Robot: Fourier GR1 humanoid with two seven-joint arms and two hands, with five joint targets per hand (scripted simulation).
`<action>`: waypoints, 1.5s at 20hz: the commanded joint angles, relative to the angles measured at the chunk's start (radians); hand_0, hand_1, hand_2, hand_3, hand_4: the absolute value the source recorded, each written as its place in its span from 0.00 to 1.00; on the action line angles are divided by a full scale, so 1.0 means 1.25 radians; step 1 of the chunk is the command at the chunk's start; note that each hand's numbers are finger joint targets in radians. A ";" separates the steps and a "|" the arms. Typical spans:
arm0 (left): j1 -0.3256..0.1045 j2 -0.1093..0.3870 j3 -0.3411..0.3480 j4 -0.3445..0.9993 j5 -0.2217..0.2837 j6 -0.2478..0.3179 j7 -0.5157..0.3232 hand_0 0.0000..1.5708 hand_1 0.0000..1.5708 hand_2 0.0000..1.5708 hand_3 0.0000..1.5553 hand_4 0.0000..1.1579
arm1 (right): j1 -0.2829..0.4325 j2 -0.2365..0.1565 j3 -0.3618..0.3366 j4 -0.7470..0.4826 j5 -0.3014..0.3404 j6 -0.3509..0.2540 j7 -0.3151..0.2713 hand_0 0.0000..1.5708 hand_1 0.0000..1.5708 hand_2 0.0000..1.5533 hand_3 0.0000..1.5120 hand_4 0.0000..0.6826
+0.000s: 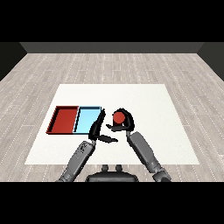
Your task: Pick the red can and put it in the red box
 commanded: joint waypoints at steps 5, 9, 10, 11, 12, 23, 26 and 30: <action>-0.093 0.000 -0.008 0.115 0.027 0.036 -0.011 0.00 0.00 0.00 0.00 0.00 | -0.006 0.000 0.050 0.001 -0.049 -0.004 -0.018 0.90 0.90 0.92 0.92 0.91; -0.088 0.000 0.004 0.116 0.022 0.015 0.018 0.00 0.00 0.00 0.00 0.00 | -0.040 0.000 0.026 -0.033 -0.013 -0.020 0.030 0.91 0.91 0.93 0.93 0.88; -0.160 0.000 -0.011 0.171 0.059 0.042 0.007 0.00 0.00 0.00 0.00 0.00 | -0.020 0.000 0.085 -0.101 0.018 -0.067 0.078 0.91 0.91 0.93 0.93 0.88; -0.106 0.000 -0.012 0.148 0.028 0.035 -0.006 0.00 0.00 0.00 0.00 0.00 | 0.027 0.000 0.061 -0.073 0.005 -0.018 0.020 0.91 0.91 0.92 0.92 0.88; -0.095 0.000 -0.007 0.077 0.020 0.025 0.033 0.00 0.00 0.00 0.00 0.00 | 0.000 0.000 0.133 -0.013 -0.056 -0.067 -0.053 0.92 0.92 0.92 0.92 0.90; -0.182 0.000 -0.105 0.216 0.106 0.124 -0.041 0.00 0.00 0.00 0.00 0.00 | -0.052 0.000 0.185 -0.009 -0.114 -0.113 -0.045 0.93 0.93 0.93 0.92 0.80; -0.177 0.012 -0.052 0.182 0.009 0.145 0.027 0.00 0.00 0.00 0.00 0.37 | -0.060 0.000 0.152 -0.032 -0.088 -0.084 -0.020 0.95 0.95 0.94 0.93 0.74; -0.205 0.001 -0.153 0.154 0.072 0.248 0.063 0.82 0.82 0.84 0.80 0.74 | -0.081 -0.001 0.167 -0.008 -0.116 -0.094 -0.032 0.96 0.96 0.94 0.93 0.77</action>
